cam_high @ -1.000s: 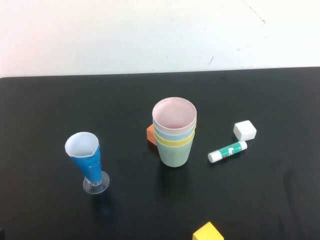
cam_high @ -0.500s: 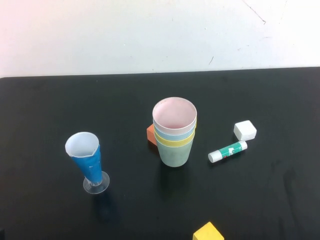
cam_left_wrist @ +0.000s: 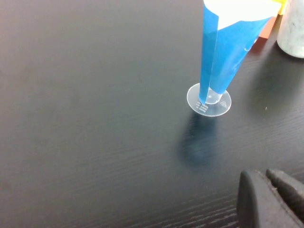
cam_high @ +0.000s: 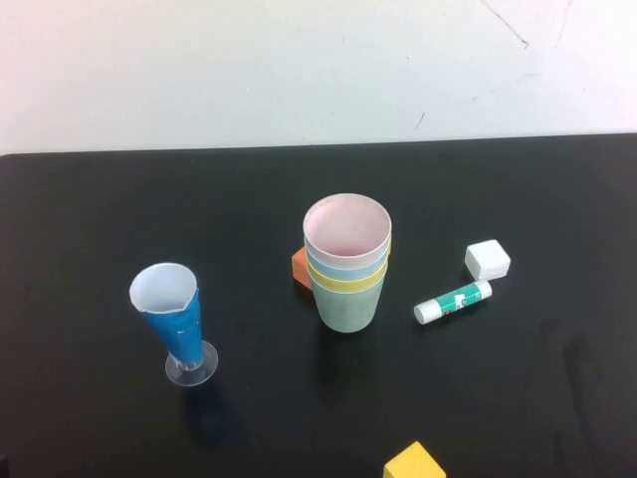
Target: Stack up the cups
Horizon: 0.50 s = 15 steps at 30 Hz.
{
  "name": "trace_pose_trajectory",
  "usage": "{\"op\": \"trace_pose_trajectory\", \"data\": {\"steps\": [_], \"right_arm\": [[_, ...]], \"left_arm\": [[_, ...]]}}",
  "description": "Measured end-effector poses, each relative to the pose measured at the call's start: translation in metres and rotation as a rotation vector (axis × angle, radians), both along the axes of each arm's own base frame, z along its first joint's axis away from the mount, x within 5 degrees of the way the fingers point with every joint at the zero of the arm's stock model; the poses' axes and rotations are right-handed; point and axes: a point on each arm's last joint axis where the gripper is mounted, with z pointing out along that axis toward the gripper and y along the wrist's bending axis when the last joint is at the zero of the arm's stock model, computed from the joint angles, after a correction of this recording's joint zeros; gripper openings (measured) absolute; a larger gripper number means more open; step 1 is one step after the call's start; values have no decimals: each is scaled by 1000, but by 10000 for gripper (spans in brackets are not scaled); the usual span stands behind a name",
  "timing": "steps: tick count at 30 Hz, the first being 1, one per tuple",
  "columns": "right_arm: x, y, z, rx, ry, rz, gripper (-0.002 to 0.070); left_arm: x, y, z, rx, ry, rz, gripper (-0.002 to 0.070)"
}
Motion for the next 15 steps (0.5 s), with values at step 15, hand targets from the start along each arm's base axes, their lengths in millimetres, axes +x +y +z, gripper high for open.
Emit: {"op": "trace_pose_trajectory", "data": {"steps": [15], "right_arm": [[-20,-57,-61,83,-175,-648,11]], "left_arm": [[0,0,0,0,0,0,-2]]}}
